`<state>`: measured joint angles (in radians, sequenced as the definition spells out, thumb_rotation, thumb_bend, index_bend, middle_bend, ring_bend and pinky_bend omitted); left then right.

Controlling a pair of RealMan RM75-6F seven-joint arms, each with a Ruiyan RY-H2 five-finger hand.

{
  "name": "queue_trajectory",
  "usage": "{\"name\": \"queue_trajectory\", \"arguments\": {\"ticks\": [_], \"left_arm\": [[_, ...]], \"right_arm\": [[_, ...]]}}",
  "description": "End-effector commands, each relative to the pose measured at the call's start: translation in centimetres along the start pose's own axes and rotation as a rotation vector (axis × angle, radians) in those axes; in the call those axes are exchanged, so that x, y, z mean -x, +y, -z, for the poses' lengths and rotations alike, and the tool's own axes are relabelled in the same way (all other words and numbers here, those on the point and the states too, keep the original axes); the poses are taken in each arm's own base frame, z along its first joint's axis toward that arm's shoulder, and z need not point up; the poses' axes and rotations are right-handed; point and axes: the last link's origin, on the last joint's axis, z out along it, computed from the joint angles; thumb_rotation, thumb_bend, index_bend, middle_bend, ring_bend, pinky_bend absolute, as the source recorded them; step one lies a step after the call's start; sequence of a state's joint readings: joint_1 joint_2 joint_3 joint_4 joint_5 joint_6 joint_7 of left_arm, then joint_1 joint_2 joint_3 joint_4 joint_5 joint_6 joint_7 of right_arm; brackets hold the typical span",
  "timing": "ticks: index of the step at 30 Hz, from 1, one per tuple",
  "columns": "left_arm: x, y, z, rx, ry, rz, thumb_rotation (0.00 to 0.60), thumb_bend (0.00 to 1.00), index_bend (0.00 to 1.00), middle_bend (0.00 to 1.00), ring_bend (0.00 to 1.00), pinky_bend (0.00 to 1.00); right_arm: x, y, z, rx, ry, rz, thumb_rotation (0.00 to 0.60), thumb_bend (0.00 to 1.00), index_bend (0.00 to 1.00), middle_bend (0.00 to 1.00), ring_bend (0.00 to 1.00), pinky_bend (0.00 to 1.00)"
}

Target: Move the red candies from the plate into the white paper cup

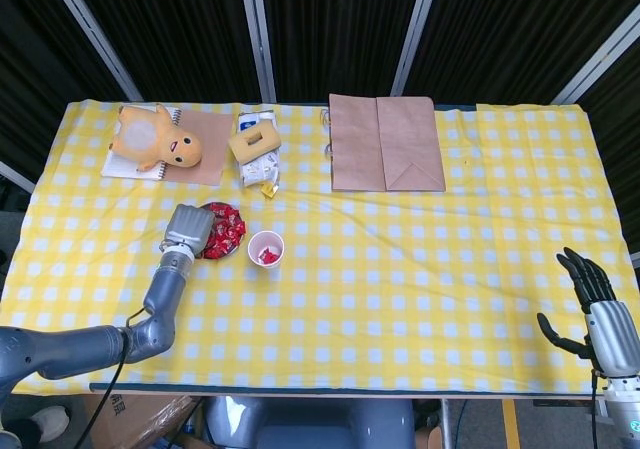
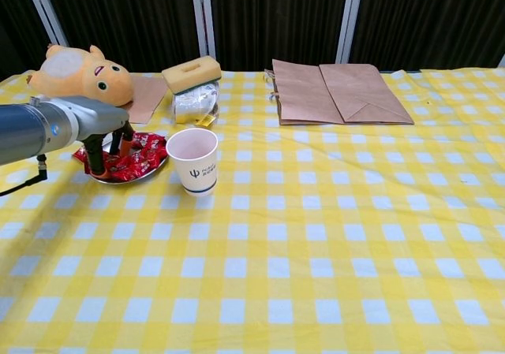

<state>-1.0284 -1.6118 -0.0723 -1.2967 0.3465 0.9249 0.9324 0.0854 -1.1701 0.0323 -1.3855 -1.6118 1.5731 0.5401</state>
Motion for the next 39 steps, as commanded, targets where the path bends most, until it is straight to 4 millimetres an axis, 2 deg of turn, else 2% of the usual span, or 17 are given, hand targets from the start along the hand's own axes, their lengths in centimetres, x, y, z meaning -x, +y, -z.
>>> {"name": "queue_trajectory", "arguments": {"ticks": [1,4,16,27,39], "left_arm": [[-0.1,0.2,0.0,0.004,0.004,-0.002,0.6,0.33,0.43,0.42,0.96,0.97],[-0.1,0.3,0.0,0.005,0.009,-0.003,0.6,0.37,0.46,0.45,0.96,0.97],[-0.2,0.2,0.0,0.002,0.032,-0.018,0.6,0.4,0.53,0.52,0.96,0.98],[-0.7,-0.1,-0.1,-0.002,0.064,-0.021,0.6,0.4,0.55,0.54,0.96,0.98],[-1.6,-1.2,0.4,-0.014,0.094,0.003,0.6,0.41,0.55,0.55,0.96,0.98]], "right_arm": [[0.0,0.0,0.0,0.0,0.001,-0.001,0.6,0.42,0.0,0.0,0.0,0.0],[-0.1,0.0,0.0,-0.001,0.001,-0.002,0.6,0.42,0.0,0.0,0.0,0.0],[0.0,0.0,0.0,0.0,0.003,-0.001,0.6,0.42,0.0,0.0,0.0,0.0],[0.0,0.0,0.0,0.001,0.002,-0.001,0.6,0.42,0.0,0.0,0.0,0.0],[0.0,0.0,0.0,0.0,0.004,-0.001,0.6,0.42,0.0,0.0,0.0,0.0]]}}
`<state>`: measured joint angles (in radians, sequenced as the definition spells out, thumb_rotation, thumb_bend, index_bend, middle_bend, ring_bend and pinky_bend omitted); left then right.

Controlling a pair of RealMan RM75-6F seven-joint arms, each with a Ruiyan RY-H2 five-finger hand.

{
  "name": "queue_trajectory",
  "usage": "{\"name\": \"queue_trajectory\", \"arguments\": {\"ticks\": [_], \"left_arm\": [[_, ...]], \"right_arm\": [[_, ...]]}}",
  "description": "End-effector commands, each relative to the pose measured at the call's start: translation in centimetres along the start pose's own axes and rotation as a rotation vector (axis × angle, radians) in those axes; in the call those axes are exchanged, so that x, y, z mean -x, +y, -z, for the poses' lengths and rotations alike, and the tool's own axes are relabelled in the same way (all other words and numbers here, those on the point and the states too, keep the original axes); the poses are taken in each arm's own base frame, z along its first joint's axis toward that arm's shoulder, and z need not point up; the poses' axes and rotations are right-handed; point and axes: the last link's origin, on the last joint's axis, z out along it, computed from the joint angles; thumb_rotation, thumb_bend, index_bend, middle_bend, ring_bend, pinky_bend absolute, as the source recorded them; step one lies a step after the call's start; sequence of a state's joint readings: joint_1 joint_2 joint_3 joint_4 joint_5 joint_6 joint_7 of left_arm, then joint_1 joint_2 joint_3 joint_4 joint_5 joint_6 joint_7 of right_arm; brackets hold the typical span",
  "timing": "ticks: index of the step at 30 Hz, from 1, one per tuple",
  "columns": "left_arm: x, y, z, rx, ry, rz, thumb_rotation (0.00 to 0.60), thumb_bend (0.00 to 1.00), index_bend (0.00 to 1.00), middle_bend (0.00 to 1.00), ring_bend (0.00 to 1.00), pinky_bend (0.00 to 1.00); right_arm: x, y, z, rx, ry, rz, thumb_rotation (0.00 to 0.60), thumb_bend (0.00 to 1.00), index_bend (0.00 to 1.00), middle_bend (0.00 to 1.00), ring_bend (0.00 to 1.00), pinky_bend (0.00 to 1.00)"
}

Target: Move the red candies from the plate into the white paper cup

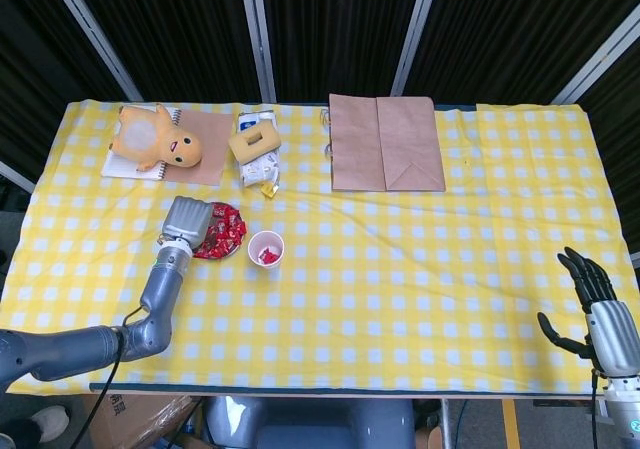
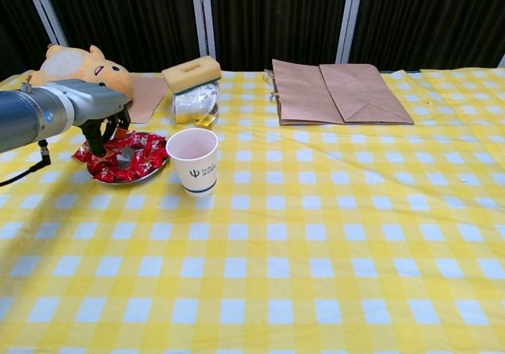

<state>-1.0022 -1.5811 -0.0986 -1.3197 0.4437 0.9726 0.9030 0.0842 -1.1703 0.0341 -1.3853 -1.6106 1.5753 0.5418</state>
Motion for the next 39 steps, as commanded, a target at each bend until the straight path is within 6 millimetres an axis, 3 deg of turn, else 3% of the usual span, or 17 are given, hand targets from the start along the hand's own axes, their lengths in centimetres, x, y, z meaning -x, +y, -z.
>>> {"name": "queue_trajectory", "arguments": {"ticks": [1,15,24,31,39], "left_arm": [[-0.2,-0.3,0.2,-0.001,0.007,0.002,0.6,0.41,0.55,0.55,0.96,0.98],[-2.1,-1.4,1.4,0.005,0.055,0.019,0.6,0.41,0.55,0.55,0.96,0.98],[-4.7,-1.3,3.0,0.055,0.135,0.044,0.6,0.41,0.55,0.55,0.96,0.98],[-6.2,0.5,4.3,0.135,0.167,0.041,0.6,0.41,0.55,0.55,0.96,0.98],[-6.2,3.7,5.2,0.218,0.164,0.034,0.6,0.41,0.54,0.55,0.96,0.98]], "right_arm": [[0.0,0.0,0.0,-0.001,0.0,0.001,0.6,0.42,0.0,0.0,0.0,0.0],[0.0,0.0,0.0,-0.003,0.003,0.004,0.6,0.42,0.0,0.0,0.0,0.0],[0.0,0.0,0.0,-0.005,0.004,0.007,0.6,0.42,0.0,0.0,0.0,0.0],[0.1,0.0,0.0,-0.005,0.004,0.008,0.6,0.42,0.0,0.0,0.0,0.0],[0.0,0.0,0.0,-0.005,0.005,0.005,0.6,0.42,0.0,0.0,0.0,0.0]]}}
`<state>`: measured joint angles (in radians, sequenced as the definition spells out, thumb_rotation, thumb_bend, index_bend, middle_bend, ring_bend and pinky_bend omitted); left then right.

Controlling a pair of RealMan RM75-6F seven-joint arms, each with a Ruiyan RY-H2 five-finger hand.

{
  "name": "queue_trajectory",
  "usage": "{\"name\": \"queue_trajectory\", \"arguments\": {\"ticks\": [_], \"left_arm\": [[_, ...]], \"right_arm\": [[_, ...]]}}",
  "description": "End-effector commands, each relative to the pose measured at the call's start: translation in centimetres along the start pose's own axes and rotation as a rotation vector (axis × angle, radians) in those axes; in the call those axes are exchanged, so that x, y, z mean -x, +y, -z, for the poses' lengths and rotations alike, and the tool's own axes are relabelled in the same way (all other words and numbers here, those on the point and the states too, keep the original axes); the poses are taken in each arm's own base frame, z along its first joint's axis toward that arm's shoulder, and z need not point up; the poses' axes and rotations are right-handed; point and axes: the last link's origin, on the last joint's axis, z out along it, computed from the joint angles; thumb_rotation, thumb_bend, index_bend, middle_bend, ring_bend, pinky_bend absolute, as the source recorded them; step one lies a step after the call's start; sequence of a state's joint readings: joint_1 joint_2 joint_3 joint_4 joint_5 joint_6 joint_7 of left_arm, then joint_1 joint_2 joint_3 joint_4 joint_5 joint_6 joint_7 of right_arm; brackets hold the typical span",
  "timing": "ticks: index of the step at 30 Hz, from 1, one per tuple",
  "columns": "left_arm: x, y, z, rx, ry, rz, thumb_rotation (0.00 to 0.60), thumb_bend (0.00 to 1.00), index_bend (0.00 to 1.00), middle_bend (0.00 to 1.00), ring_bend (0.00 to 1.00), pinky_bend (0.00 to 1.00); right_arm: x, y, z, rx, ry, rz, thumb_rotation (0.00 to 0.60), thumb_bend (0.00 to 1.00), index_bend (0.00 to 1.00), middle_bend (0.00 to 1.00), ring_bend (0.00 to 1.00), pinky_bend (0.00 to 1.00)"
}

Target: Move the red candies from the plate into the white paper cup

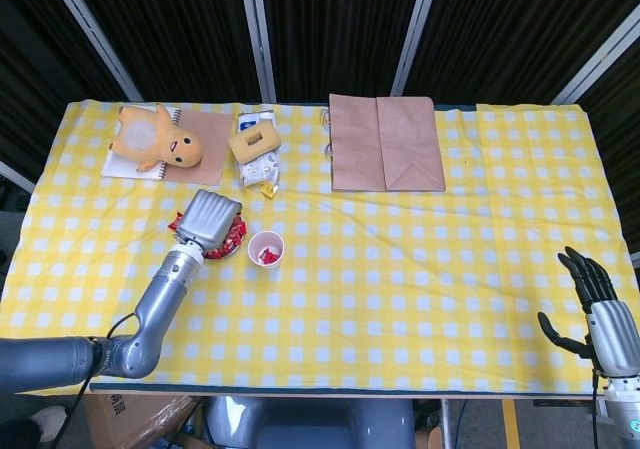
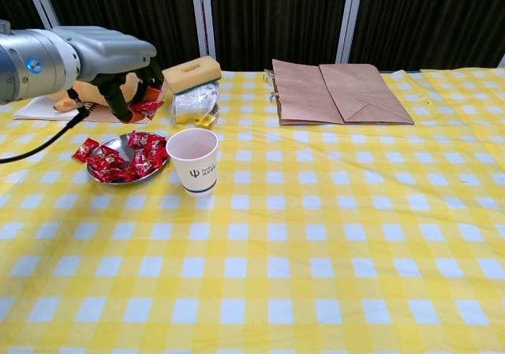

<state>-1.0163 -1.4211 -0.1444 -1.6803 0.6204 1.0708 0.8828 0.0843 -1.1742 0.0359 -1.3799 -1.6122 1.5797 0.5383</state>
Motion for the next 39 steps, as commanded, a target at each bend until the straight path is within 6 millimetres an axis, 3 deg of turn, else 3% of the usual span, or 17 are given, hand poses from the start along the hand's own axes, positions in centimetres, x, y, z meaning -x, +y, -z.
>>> {"name": "queue_trajectory", "arguments": {"ticks": [1,11,27,33,39], "left_arm": [[0.0,1.2,0.0,0.026,0.001,-0.002,0.6,0.41,0.54,0.55,0.96,0.98],[0.0,3.7,-0.2,0.063,-0.006,0.003,0.6,0.41,0.54,0.55,0.96,0.98],[0.4,5.1,-0.6,0.074,-0.021,0.017,0.6,0.4,0.5,0.51,0.96,0.98],[-0.2,4.8,-0.5,0.073,-0.003,0.033,0.6,0.4,0.44,0.48,0.96,0.98],[-1.5,2.5,-0.1,0.028,0.032,0.054,0.6,0.29,0.39,0.4,0.96,0.98]], "right_arm": [[0.0,0.0,0.0,-0.001,0.0,-0.002,0.6,0.42,0.0,0.0,0.0,0.0],[-0.1,-0.1,0.0,-0.007,0.0,-0.008,0.6,0.42,0.0,0.0,0.0,0.0],[-0.1,-0.1,0.0,-0.01,0.001,-0.011,0.6,0.42,0.0,0.0,0.0,0.0],[-0.1,-0.1,0.0,-0.01,0.004,-0.012,0.6,0.42,0.0,0.0,0.0,0.0],[-0.2,-0.1,0.0,-0.01,0.004,-0.012,0.6,0.42,0.0,0.0,0.0,0.0]]}}
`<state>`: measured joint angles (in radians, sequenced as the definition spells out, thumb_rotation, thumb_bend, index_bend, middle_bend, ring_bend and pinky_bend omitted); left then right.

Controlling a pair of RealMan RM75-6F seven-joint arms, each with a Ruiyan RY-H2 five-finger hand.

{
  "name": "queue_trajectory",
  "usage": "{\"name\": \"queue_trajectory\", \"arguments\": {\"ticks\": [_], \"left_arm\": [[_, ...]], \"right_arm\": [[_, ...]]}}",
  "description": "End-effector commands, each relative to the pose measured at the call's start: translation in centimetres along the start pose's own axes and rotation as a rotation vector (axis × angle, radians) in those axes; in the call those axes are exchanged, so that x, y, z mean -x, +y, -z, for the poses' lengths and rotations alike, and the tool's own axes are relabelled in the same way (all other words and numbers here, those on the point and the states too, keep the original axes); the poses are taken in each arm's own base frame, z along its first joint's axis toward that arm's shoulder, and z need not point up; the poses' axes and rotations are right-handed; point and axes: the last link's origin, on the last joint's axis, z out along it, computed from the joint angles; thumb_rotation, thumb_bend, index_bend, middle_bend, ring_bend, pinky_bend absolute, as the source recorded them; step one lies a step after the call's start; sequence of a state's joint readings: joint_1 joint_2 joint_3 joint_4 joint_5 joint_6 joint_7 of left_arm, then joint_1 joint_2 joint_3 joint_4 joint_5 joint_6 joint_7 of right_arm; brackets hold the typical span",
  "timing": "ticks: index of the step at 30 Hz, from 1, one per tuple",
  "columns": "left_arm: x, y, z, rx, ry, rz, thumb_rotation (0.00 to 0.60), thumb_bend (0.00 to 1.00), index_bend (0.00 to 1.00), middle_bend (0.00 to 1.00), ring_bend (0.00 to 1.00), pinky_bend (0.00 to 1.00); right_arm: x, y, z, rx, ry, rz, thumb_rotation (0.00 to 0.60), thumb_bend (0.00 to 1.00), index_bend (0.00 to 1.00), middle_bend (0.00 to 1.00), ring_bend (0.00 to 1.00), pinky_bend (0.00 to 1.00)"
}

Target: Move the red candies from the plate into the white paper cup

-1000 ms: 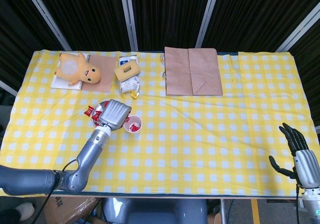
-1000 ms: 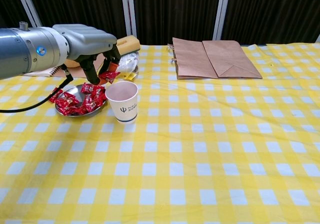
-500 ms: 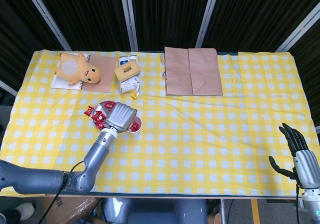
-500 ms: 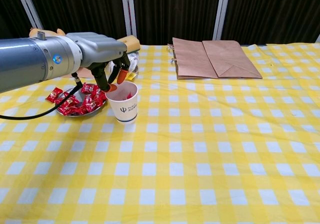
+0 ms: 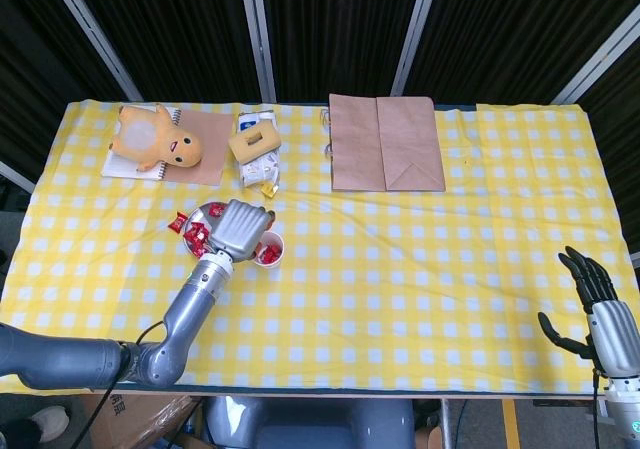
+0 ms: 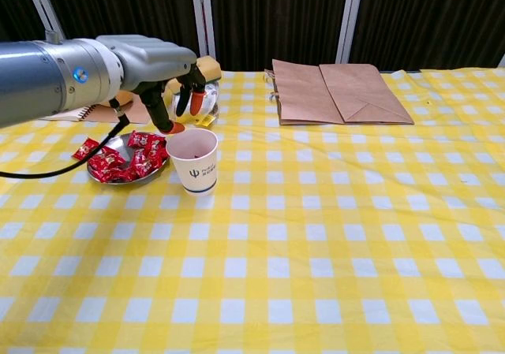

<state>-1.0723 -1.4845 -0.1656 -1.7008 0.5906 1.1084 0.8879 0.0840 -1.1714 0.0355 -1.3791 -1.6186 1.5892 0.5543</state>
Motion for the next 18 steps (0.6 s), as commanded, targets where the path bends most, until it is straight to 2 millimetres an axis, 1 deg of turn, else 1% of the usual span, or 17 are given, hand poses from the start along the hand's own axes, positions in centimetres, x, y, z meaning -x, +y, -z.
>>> {"name": "queue_trajectory", "arguments": {"ticks": [1,4,5,11,18], "left_arm": [[-0.6,-1.6,0.3,-0.034,0.009,0.003,0.6,0.28,0.39,0.38,0.96,0.98],[-0.4,-3.5,0.7,-0.084,-0.013,-0.009,0.6,0.25,0.37,0.36,0.96,0.98],[-0.3,-3.8,0.8,-0.095,-0.021,-0.012,0.6,0.25,0.37,0.35,0.96,0.98],[1.5,-6.5,1.7,-0.177,-0.11,-0.02,0.6,0.24,0.36,0.33,0.96,0.98],[3.8,-7.8,1.8,-0.219,-0.197,-0.044,0.6,0.23,0.35,0.33,0.96,0.98]], "right_arm": [[0.0,0.0,0.0,-0.001,-0.001,0.001,0.6,0.42,0.0,0.0,0.0,0.0],[0.0,0.0,0.0,-0.002,-0.001,0.001,0.6,0.42,0.0,0.0,0.0,0.0],[0.0,0.0,0.0,-0.002,-0.001,0.002,0.6,0.42,0.0,0.0,0.0,0.0],[0.1,0.0,0.0,-0.002,-0.002,0.005,0.6,0.42,0.0,0.0,0.0,0.0],[0.2,0.0,0.0,0.0,-0.004,0.007,0.6,0.42,0.0,0.0,0.0,0.0]]}}
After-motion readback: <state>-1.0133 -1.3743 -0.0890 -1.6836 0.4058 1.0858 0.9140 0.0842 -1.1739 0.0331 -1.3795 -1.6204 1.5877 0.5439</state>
